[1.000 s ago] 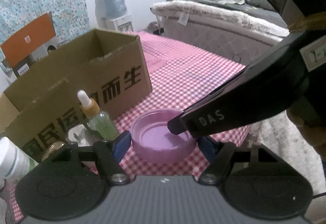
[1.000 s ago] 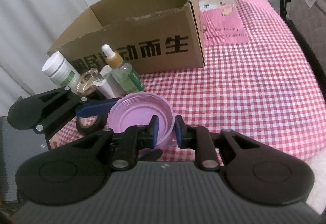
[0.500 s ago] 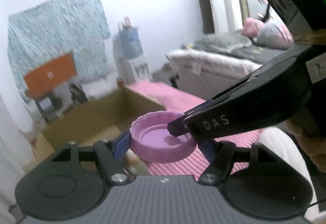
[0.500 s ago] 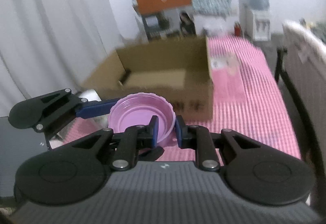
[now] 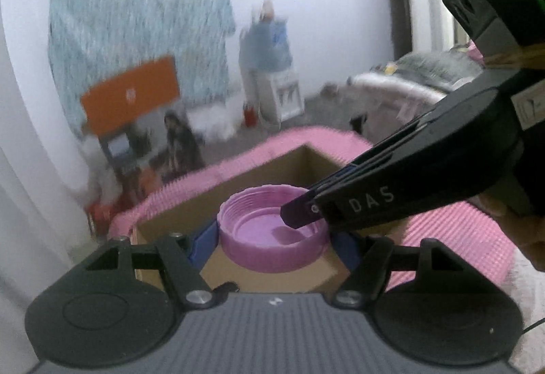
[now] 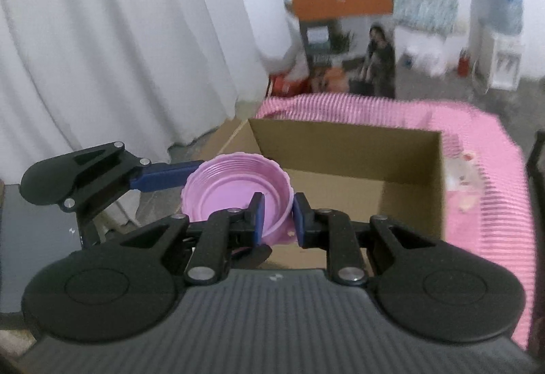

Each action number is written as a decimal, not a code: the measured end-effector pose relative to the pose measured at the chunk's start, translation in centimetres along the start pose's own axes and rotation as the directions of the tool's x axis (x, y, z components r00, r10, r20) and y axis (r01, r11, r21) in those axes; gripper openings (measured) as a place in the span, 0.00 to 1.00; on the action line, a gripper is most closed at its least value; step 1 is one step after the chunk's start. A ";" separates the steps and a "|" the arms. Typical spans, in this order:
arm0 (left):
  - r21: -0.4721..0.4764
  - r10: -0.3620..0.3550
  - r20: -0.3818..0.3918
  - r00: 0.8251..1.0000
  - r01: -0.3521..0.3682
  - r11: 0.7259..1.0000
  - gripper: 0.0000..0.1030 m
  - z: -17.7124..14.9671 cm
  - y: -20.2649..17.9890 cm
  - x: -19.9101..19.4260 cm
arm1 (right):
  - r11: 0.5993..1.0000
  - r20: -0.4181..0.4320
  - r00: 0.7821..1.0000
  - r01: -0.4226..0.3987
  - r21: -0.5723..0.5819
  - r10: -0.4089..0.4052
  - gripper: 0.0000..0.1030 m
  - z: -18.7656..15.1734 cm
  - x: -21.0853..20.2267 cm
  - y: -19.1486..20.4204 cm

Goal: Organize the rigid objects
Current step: 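Carry the purple lid into the box and open the right gripper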

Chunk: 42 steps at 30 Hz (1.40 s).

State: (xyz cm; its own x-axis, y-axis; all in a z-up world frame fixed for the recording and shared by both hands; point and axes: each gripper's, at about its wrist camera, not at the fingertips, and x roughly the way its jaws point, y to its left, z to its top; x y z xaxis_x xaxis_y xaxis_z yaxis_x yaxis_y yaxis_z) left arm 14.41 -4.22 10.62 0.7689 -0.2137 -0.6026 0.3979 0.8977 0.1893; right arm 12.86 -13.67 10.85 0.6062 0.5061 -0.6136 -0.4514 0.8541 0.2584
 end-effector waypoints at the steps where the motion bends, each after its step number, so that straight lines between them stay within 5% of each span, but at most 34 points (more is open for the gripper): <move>1: -0.005 0.000 -0.026 1.000 0.000 1.000 0.71 0.1 0.8 0.9 | 1.000 -0.028 1.000 -0.014 0.004 0.014 0.18 0.7 1.4 -0.4; 8: -0.021 -0.003 -0.225 0.974 -0.001 1.000 0.71 0.9 6.3 9.3 | 0.988 -0.249 0.962 -0.082 0.130 0.113 0.17 5.5 13.2 -3.8; 20: -0.013 0.006 -0.432 0.902 -0.013 1.000 0.71 -0.3 9.1 17.5 | 0.971 -0.419 0.892 -0.077 0.227 0.169 0.17 6.6 25.8 -7.3; 27: -0.002 0.007 -0.496 0.868 -0.009 1.000 0.71 -1.2 9.2 20.3 | 0.967 -0.461 0.871 -0.061 0.247 0.173 0.17 5.3 29.4 -8.6; 34: -0.005 0.003 -0.531 0.847 -0.006 1.000 0.71 -1.7 9.0 21.1 | 0.960 -0.452 0.873 -0.061 0.274 0.185 0.17 4.8 30.4 -9.6; 42: -0.023 0.004 -0.501 0.866 -0.018 1.000 0.72 -0.9 9.2 20.4 | 0.948 -0.426 0.884 -0.058 0.312 0.195 0.18 4.8 29.9 -10.3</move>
State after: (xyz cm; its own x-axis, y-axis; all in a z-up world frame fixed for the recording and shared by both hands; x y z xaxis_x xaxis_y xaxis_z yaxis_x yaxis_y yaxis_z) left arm 33.29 0.09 -0.66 0.4167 0.0118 -0.9090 0.3723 0.9100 0.1825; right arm 38.74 -6.79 -6.58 0.1689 0.5621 -0.8096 -0.2590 0.8179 0.5138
